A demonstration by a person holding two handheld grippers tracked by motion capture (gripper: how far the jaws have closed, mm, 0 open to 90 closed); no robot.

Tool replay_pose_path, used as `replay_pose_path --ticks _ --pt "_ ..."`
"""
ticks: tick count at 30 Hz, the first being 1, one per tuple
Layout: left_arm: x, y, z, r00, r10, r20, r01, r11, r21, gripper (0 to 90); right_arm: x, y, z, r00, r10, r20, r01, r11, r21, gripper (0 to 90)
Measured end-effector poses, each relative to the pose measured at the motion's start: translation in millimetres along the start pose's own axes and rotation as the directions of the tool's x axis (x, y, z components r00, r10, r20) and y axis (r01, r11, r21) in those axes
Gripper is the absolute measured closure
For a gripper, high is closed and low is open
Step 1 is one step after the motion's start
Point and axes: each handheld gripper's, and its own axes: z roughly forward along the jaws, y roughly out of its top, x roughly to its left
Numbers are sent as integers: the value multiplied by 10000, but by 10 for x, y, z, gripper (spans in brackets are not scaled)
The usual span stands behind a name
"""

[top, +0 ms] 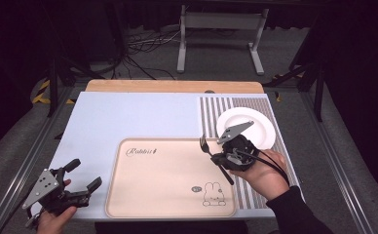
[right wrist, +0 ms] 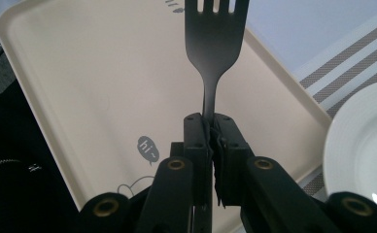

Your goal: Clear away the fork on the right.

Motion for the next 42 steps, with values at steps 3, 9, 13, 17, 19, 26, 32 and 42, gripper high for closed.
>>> replay_pose_path --ticks 3,9,13,17,19,26,32,42 --pt "3 0 0 10000 13 -12 -13 10000 6 30 16 19 41 9992 384 -108 -384 9993 6 857" --pt "1 1 1 10000 20 1 -20 10000 -15 31 83 27 98 9975 696 -79 -696 9976 45 857" --pt "0 -1 2 10000 -22 10 22 10000 -59 31 99 16 155 9951 976 -148 -974 9952 123 857" --pt "1 0 2 10000 -27 19 27 10000 -63 31 117 2 230 9944 1019 -274 -1011 9944 306 857" --pt "-1 1 0 10000 -29 24 29 10000 -59 31 123 -5 267 9934 1093 -337 -1076 9931 473 857" --pt "-2 2 1 10000 23 10 -23 10000 -14 31 89 -63 390 9907 1293 -414 -1249 9876 948 857" --pt "-1 0 4 10000 4 2 -4 10000 -2 31 58 -112 490 9881 1430 -563 -1358 9839 1159 856" --pt "0 0 1 10000 14 18 -14 10000 -24 31 24 -151 626 9823 1727 -732 -1627 9787 1255 856"
